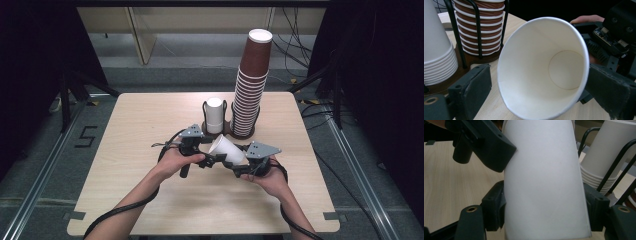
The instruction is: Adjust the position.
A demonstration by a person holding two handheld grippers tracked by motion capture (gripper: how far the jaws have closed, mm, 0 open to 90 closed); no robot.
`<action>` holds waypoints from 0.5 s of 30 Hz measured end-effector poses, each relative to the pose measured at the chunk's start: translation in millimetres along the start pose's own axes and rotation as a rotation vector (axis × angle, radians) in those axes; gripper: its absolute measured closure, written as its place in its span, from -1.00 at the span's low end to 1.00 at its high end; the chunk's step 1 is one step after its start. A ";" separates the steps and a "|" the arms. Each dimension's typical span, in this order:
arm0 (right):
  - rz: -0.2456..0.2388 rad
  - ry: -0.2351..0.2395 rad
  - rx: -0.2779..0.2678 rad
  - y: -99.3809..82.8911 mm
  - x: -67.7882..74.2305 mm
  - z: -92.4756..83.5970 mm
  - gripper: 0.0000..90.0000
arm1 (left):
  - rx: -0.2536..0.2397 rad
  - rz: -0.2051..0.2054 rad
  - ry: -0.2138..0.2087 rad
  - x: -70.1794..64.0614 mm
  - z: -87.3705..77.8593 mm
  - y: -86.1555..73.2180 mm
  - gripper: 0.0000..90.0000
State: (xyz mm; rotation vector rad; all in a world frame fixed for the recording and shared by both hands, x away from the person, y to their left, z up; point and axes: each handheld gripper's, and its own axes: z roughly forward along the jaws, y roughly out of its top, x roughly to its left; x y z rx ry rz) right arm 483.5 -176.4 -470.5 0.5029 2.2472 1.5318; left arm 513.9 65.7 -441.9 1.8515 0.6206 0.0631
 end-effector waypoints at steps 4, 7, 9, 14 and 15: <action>-0.006 0.010 0.006 -0.2 -0.1 0.3 -0.27 | -0.003 0.005 -0.014 0.5 2.0 0.3 -0.86; -0.010 0.010 0.002 -0.4 0.8 1.0 -0.27 | 0.006 0.007 -0.010 -0.2 2.4 1.1 -0.86; -0.005 0.010 0.004 -0.6 1.7 1.2 -0.27 | 0.009 0.007 -0.009 -0.3 2.9 1.3 -0.87; -0.016 0.019 -0.006 -0.5 1.1 2.2 -0.27 | 0.015 0.011 -0.019 -0.2 4.1 1.2 -0.88; -0.027 0.011 -0.003 -0.1 0.9 2.1 -0.27 | 0.017 0.012 -0.017 -0.4 4.2 1.3 -0.88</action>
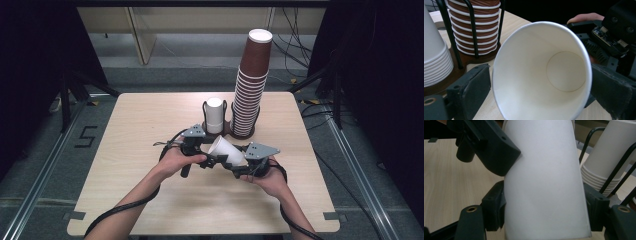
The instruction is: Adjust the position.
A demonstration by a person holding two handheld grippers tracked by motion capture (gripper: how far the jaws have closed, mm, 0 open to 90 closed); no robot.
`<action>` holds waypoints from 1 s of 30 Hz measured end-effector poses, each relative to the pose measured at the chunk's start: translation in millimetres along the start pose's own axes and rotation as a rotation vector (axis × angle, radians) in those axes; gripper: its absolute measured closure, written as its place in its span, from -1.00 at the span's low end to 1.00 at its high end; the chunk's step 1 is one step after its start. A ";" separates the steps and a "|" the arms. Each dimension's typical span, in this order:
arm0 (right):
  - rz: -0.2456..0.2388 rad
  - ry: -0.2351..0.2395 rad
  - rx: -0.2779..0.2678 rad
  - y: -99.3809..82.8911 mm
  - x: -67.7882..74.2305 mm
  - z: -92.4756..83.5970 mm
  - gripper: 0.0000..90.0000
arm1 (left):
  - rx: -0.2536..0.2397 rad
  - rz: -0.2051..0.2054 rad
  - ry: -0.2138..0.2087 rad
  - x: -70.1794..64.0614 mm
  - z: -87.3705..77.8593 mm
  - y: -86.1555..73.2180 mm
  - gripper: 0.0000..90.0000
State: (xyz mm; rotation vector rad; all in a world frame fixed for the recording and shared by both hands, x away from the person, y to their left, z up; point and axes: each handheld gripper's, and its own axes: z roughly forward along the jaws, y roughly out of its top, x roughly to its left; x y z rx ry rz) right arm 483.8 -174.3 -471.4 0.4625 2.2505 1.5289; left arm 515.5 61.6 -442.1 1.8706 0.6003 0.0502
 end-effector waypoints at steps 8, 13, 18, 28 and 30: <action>-0.016 -0.003 0.005 0.1 -0.1 0.4 -0.27 | 0.011 0.009 -0.005 -0.3 2.8 0.2 -0.88; 0.002 0.014 0.016 -0.1 0.6 0.6 -0.27 | 0.013 0.012 -0.006 -0.1 2.8 0.0 -0.87; 0.002 0.013 0.010 -0.1 0.4 1.5 -0.28 | 0.006 0.026 -0.003 -0.4 0.9 1.2 -0.84; -0.002 0.019 0.031 -1.6 -0.7 2.5 -0.28 | -0.001 0.065 -0.008 -0.7 -2.3 2.4 -0.73; -0.023 0.015 0.036 -1.6 -1.8 2.4 -0.28 | 0.003 0.073 0.000 -1.0 -3.4 2.5 -0.72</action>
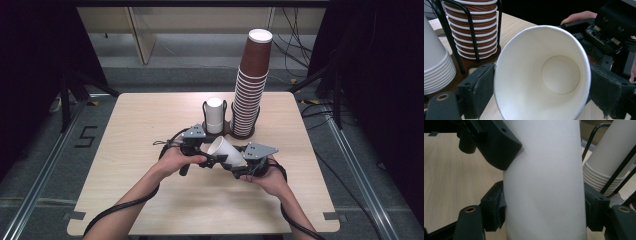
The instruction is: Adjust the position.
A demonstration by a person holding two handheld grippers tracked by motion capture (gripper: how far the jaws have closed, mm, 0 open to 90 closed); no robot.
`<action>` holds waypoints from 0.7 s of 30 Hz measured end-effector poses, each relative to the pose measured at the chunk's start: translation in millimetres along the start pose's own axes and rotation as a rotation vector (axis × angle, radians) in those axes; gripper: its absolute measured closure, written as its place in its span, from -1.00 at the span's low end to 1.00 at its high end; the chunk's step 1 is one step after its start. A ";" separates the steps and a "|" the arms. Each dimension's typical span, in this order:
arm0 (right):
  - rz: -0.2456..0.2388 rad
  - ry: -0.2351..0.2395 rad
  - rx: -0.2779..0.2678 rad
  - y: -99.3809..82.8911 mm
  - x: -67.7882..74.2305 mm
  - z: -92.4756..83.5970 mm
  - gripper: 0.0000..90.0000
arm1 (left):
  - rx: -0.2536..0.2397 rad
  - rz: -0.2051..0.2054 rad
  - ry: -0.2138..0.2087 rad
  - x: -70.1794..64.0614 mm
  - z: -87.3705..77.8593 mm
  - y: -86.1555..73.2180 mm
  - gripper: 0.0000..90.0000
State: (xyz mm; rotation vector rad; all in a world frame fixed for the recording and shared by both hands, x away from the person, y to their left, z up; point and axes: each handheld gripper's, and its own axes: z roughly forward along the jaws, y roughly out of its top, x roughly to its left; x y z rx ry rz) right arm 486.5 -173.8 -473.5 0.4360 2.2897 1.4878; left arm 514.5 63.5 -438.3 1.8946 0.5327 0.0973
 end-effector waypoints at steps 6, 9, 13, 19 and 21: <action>0.001 0.004 0.010 0.4 -0.3 0.0 -0.28 | -0.011 0.014 0.003 -1.6 -1.6 1.1 -0.67; -0.002 0.007 0.014 0.6 -0.6 0.4 -0.28 | -0.007 0.027 0.006 -1.9 -2.6 1.9 -0.64; -0.010 0.004 0.016 0.2 -1.8 0.6 -0.28 | -0.018 0.036 0.008 -2.3 -3.7 3.4 -0.60; -0.009 0.007 0.024 0.5 -2.3 1.0 -0.29 | -0.023 0.048 0.006 -3.0 -5.2 4.6 -0.55; -0.003 0.009 0.029 0.1 -1.9 1.2 -0.29 | -0.021 0.051 0.005 -3.1 -5.5 4.7 -0.53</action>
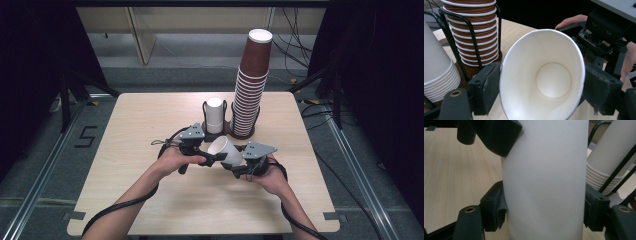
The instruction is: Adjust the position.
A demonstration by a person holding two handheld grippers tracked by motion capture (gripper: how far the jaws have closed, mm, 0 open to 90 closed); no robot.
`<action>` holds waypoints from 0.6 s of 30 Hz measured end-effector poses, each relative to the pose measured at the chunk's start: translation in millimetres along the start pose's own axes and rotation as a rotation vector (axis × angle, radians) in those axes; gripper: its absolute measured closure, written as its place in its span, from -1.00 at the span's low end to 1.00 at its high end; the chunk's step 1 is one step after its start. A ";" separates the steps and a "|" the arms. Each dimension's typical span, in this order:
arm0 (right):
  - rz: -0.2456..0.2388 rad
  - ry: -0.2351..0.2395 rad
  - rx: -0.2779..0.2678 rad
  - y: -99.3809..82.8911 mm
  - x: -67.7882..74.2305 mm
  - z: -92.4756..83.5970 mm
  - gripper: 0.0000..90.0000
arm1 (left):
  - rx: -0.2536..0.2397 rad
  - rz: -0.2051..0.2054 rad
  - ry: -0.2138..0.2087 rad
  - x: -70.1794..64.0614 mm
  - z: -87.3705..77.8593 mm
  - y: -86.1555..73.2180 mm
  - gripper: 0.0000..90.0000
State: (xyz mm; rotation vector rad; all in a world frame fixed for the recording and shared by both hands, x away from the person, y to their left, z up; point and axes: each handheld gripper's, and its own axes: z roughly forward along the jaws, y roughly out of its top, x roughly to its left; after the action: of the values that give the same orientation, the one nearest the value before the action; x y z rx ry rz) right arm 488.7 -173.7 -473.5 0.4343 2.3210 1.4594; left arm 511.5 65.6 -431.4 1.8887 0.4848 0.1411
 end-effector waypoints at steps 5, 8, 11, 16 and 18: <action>-0.015 -0.001 -0.002 0.2 -0.4 0.1 -0.28 | 0.002 -0.006 -0.007 0.6 -0.7 0.5 -0.51; -0.035 0.002 0.003 0.4 -0.8 -0.1 -0.28 | 0.008 -0.002 -0.008 0.8 -0.8 0.7 -0.53; -0.035 0.002 0.005 0.5 -0.9 -0.2 -0.27 | 0.012 0.000 -0.011 1.0 -0.4 1.1 -0.54; -0.038 0.002 0.001 0.5 -0.6 -0.1 -0.26 | 0.010 -0.012 -0.019 2.0 1.2 1.0 -0.59; -0.035 -0.003 -0.011 0.2 -0.2 1.2 -0.26 | 0.024 -0.018 -0.012 2.0 1.4 1.5 -0.61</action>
State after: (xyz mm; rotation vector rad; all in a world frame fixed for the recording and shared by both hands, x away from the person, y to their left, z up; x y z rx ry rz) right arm 489.4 -172.7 -473.8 0.3899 2.3056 1.4535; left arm 514.1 64.8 -430.8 1.9068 0.4968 0.1121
